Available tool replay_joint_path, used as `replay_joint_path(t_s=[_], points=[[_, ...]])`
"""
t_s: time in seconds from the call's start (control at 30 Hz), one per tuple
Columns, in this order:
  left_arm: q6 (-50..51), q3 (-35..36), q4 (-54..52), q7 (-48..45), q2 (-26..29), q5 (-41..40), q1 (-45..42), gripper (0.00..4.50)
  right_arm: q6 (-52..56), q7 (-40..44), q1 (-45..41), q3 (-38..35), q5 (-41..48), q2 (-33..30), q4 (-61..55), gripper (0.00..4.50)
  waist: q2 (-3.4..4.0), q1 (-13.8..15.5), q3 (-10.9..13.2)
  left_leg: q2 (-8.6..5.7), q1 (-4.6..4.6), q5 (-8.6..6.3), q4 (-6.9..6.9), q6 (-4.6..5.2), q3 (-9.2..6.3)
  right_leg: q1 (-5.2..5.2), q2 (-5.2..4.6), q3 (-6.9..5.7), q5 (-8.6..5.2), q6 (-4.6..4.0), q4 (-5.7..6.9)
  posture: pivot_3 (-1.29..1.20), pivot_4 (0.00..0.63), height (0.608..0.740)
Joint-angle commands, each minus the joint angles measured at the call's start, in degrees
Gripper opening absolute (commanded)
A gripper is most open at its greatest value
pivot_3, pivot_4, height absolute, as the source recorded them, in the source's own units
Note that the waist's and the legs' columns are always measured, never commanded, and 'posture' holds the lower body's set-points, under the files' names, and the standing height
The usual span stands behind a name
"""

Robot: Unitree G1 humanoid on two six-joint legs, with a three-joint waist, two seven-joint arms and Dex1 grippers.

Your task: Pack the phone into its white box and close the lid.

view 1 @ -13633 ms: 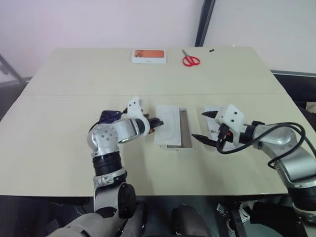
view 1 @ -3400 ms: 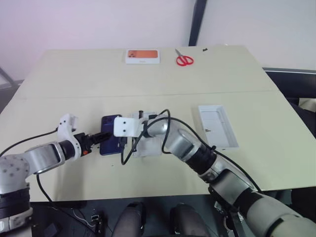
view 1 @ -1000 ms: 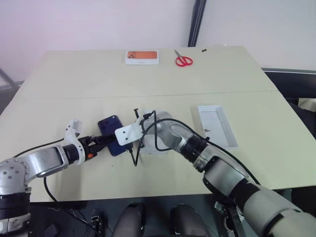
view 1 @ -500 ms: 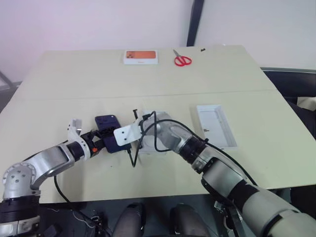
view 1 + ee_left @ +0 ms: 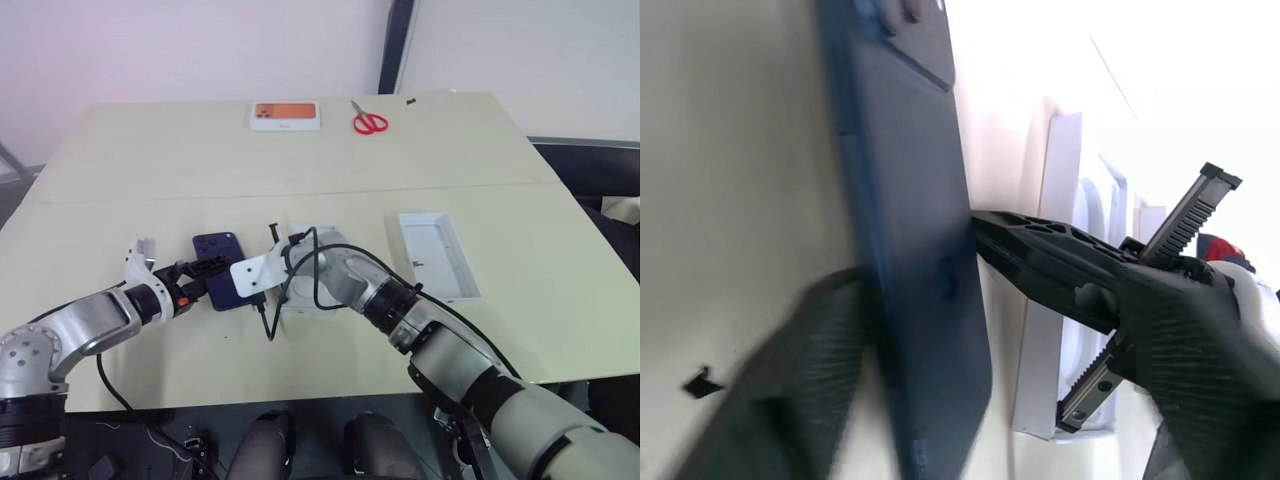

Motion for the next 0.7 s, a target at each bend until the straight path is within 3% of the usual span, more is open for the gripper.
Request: replay_joint_path(t_s=[0.03, 0.33, 0.43, 0.53, 0.7], points=[[-0.29, 1.15, -1.24, -0.23, 0.84, -1.47, 0.13, 2.18, 0.09, 1.91, 1.46, 1.34, 0.19, 0.63, -0.35, 0.0, 0.0, 0.0, 0.0, 0.0, 0.0, 0.0, 0.0, 0.0, 0.0, 0.0, 0.0, 0.0, 0.0, 0.0, 0.0, 0.0, 0.15, 0.74], [0.09, 1.96, -1.12, -0.37, -0.24, -1.6, 0.09, 2.18, 1.06, 2.43, 1.6, 0.24, 0.53, -0.4, -2.18, 0.0, 0.01, 0.15, 0.0, 0.0, 0.0, 0.0, 0.0, 0.0, 0.0, 0.0, 0.0, 0.0, 0.0, 0.0, -0.01, 0.0, 0.15, 0.74], [0.17, 2.08, -1.19, -0.19, -0.72, -1.6, 0.04, 1.27, 1.5, 2.44, 1.62, -0.27, 0.59, -0.67, -2.75, 0.0, 0.01, 0.17, 0.0, 0.0, -0.01, 0.0, 0.0, 0.0, 0.0, 0.01, 0.0, 0.0, 0.0, 0.0, -0.03, 0.0, 0.15, 0.74], [0.19, 2.35, -1.55, -0.04, -1.19, -1.6, 0.04, 0.04, 2.14, 2.76, 1.46, -0.87, 0.64, -1.24, -4.13, 0.0, 0.01, 0.29, 0.01, 0.0, -0.01, 0.0, 0.01, 0.0, 0.0, 0.03, 0.0, 0.0, 0.0, 0.0, -0.05, 0.0, 0.15, 0.74], [0.2, 3.43, -2.52, 0.13, -2.42, -1.6, -0.29, 0.04, 4.45, 3.67, 0.7, -3.29, 1.64, -2.99, -8.75, 0.0, -0.01, 0.36, 0.05, 0.0, -0.04, 0.0, 0.02, 0.01, 0.0, 0.03, -0.01, -0.01, 0.0, 0.0, -0.07, 0.0, 0.15, 0.74]])
